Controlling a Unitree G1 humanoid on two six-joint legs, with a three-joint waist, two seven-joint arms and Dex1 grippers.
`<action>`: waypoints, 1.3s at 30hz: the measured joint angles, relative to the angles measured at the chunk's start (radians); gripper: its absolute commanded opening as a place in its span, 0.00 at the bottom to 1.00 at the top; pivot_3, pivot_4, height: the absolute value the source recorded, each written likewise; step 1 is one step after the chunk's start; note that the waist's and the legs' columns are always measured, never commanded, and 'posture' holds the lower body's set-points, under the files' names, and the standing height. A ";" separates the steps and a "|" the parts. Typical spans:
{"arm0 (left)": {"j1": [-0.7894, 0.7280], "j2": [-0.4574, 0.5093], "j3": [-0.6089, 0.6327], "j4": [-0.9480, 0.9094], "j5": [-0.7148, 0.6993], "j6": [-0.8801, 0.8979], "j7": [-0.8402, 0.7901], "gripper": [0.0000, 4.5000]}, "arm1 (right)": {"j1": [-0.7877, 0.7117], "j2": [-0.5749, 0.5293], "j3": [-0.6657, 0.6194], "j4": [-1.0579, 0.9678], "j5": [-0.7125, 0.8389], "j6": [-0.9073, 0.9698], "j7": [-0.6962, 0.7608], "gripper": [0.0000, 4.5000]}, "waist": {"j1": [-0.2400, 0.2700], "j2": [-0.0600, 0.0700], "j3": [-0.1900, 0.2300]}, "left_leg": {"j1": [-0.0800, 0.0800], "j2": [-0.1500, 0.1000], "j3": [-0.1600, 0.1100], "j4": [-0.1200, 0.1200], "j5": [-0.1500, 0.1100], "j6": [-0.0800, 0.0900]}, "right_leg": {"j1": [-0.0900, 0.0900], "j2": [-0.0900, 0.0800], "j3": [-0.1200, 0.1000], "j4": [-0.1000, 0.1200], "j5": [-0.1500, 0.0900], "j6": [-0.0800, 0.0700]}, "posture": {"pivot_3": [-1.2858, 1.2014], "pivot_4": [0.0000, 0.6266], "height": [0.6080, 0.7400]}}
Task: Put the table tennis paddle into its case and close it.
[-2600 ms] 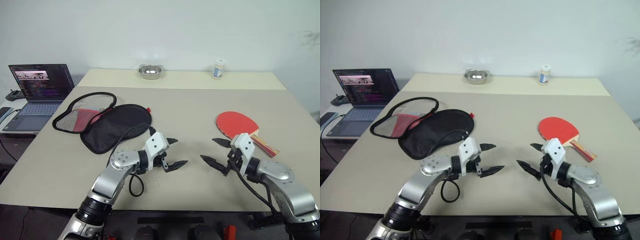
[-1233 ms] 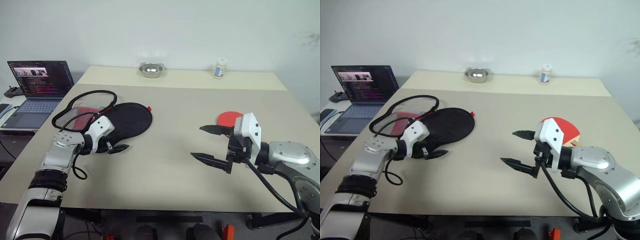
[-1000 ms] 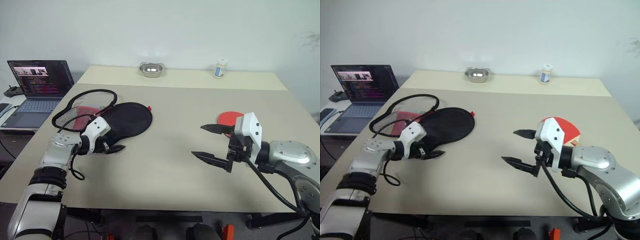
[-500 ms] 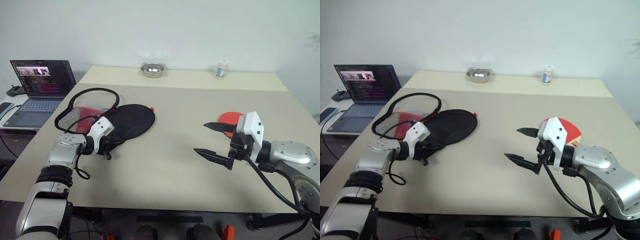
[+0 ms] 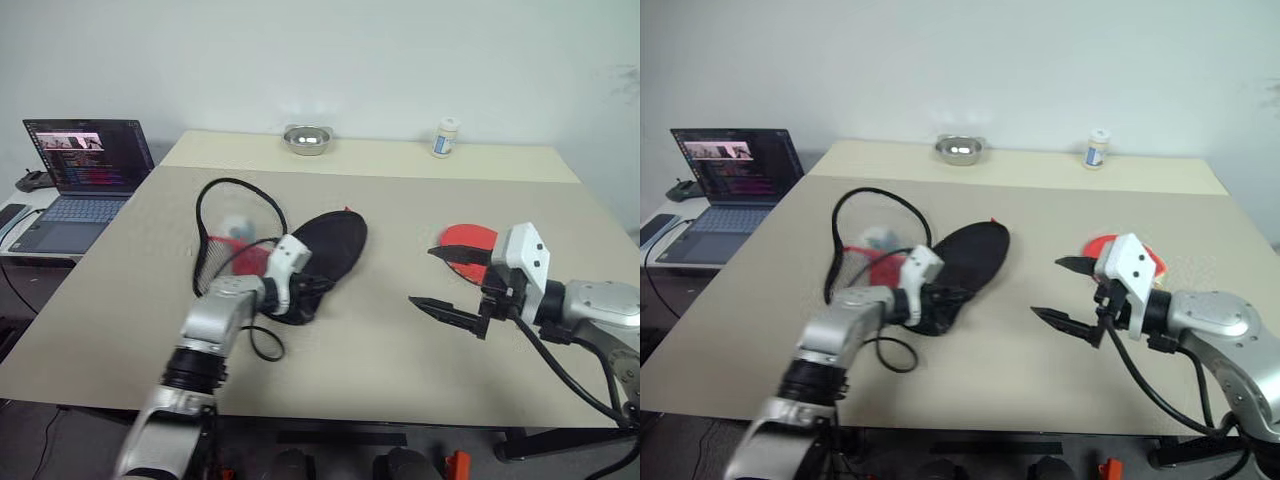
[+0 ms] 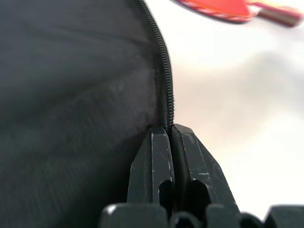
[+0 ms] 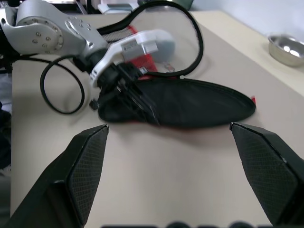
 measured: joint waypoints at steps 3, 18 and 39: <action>-0.059 -0.080 -0.030 0.071 0.010 -0.013 0.031 0.02 | 0.019 -0.012 -0.022 0.000 0.000 0.000 0.010 1.00 | 0.001 0.000 0.000 | 0.000 0.000 -0.001 0.000 0.000 0.000 | 0.000 0.001 0.000 0.000 -0.002 0.003 | 0.52 0.24 1.00; -0.112 -0.108 -0.070 0.205 0.046 -0.116 0.013 0.80 | 0.065 -0.018 -0.057 -0.047 0.024 0.021 -0.014 1.00 | -0.006 0.000 0.000 | 0.000 0.000 -0.001 0.000 0.000 0.000 | 0.000 0.001 0.000 0.000 -0.002 0.003 | 0.52 0.24 1.00; -0.049 0.391 0.120 -0.073 -0.096 -0.176 -0.318 0.87 | -0.055 0.328 0.223 0.153 -0.114 0.233 -0.447 1.00 | -0.007 0.001 0.000 | 0.001 0.000 0.000 0.000 0.001 -0.001 | -0.001 0.001 0.000 0.001 0.000 -0.001 | 0.52 0.24 1.00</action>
